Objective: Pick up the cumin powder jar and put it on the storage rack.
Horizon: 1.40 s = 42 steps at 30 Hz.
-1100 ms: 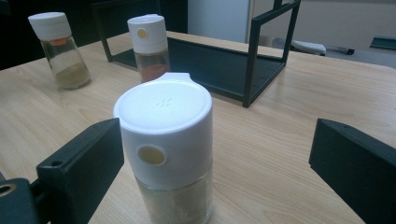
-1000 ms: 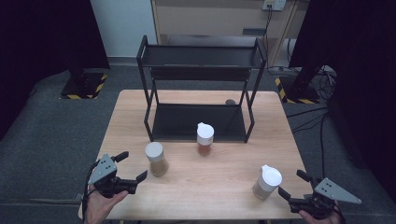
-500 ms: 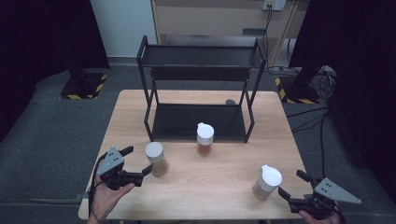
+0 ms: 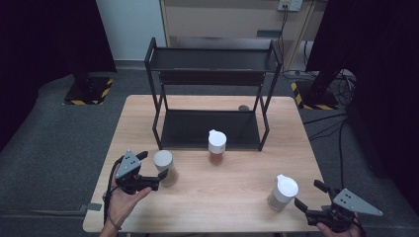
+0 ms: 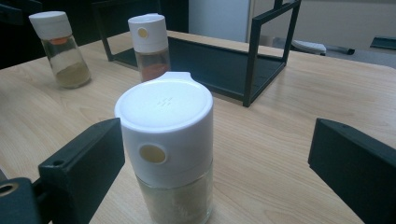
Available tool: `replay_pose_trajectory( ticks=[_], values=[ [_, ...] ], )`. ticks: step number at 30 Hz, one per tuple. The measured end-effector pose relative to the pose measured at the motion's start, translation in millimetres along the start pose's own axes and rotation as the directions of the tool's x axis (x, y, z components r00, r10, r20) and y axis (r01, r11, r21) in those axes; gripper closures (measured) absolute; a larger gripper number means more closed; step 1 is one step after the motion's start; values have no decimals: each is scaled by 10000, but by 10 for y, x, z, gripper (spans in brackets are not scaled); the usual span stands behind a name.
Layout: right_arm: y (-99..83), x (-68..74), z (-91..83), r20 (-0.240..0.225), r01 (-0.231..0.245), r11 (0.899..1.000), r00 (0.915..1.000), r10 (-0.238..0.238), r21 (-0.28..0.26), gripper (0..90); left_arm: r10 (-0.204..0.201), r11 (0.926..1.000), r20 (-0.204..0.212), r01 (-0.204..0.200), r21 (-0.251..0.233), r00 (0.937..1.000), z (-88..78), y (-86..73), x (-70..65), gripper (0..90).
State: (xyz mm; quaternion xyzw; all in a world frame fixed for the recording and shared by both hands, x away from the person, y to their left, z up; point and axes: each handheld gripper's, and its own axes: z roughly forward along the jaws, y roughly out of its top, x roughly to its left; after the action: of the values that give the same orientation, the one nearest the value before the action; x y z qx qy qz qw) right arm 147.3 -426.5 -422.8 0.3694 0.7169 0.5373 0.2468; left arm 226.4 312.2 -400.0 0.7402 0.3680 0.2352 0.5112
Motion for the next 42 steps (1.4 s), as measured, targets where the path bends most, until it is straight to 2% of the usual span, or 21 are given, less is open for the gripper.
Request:
replay_pose_trajectory(
  ticks=[9, 21, 24, 28, 32, 42],
  values=[
    [0, -1, 2, -20, 3, 10000, 10000, -3, 2, 41, -71, 9999, -41, 71, 150, 10000, 155, -34, 15, 52],
    [1, 0, 4, -6, 14, 10000, 10000, -14, 21, 44, -145, 9997, -107, 147, 211, 9998, 311, -95, 40, 132],
    [1, 0, 2, -5, 11, 10000, 10000, -11, 20, 43, -89, 9999, -83, 89, 66, 9999, 321, -119, 37, 190],
    [-1, -2, 3, -9, 18, 10000, 10000, -18, 14, 44, 347, 9994, -74, -347, -41, 9994, 324, -123, -4, 318],
    [-2, -2, 0, -12, 15, 10000, 10000, -15, 2, 44, 176, 9997, -38, -176, -166, 9998, 328, -152, 5, 327],
    [0, -1, 0, -25, 15, 10000, 10000, -15, 5, 44, 52, 9998, -140, -55, -215, 9999, 313, -165, -26, 329]
  ],
)
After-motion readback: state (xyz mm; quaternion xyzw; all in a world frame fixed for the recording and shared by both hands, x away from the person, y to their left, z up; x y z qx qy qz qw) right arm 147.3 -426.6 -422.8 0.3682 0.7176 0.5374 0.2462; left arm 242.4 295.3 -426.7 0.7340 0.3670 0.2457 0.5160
